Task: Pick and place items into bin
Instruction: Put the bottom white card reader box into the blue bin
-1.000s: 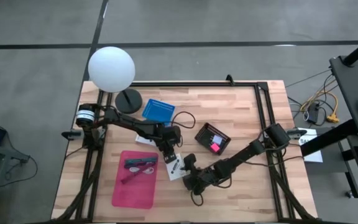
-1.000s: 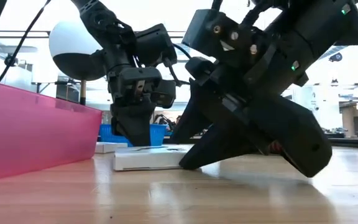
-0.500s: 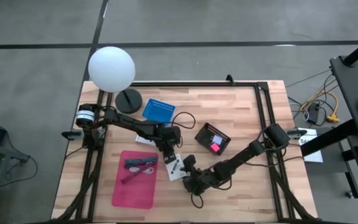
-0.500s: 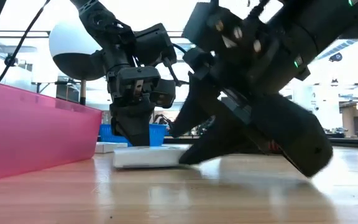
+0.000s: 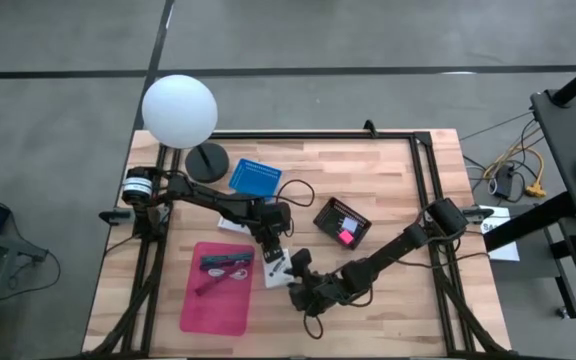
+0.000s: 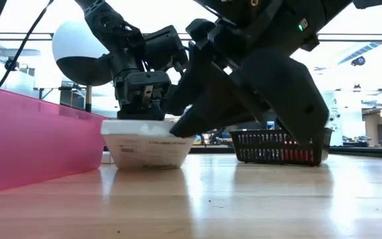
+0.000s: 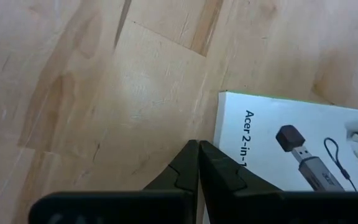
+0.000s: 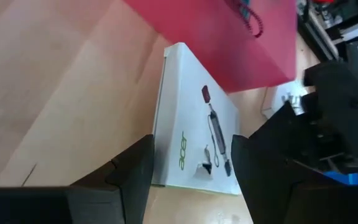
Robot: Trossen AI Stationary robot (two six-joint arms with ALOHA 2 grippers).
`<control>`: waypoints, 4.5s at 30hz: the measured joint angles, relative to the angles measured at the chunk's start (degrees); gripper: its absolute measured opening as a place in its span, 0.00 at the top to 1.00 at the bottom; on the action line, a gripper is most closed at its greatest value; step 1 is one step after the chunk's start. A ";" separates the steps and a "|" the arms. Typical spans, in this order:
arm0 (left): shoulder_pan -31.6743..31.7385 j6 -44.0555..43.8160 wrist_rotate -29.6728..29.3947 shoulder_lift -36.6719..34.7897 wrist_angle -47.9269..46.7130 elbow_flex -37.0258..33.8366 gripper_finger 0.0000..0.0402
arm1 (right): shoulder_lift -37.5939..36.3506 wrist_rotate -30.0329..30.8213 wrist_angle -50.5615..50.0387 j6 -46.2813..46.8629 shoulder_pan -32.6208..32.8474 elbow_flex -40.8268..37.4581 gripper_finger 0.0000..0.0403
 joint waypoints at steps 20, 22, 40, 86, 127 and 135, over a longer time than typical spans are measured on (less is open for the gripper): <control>-0.02 -0.13 2.54 0.04 0.41 0.11 1.00 | -1.27 7.37 -0.13 -1.19 0.00 1.45 0.51; -0.04 -0.17 2.69 0.04 1.13 0.11 1.00 | -1.70 9.53 0.07 -1.24 0.00 1.87 0.51; -0.28 -0.32 5.82 0.00 3.72 0.22 1.00 | -1.70 9.45 -0.38 -1.65 -0.22 4.11 0.51; -0.17 -1.70 6.82 -0.55 7.19 0.28 1.00 | -1.25 3.67 -5.31 18.14 -0.26 2.43 0.51; 0.02 -1.75 8.37 3.10 9.40 -0.07 1.00 | -0.10 -13.51 -5.89 16.90 1.43 2.92 0.52; 0.02 -1.75 8.49 3.10 9.03 -0.07 1.00 | 1.01 -10.17 -4.85 13.24 1.75 2.77 0.52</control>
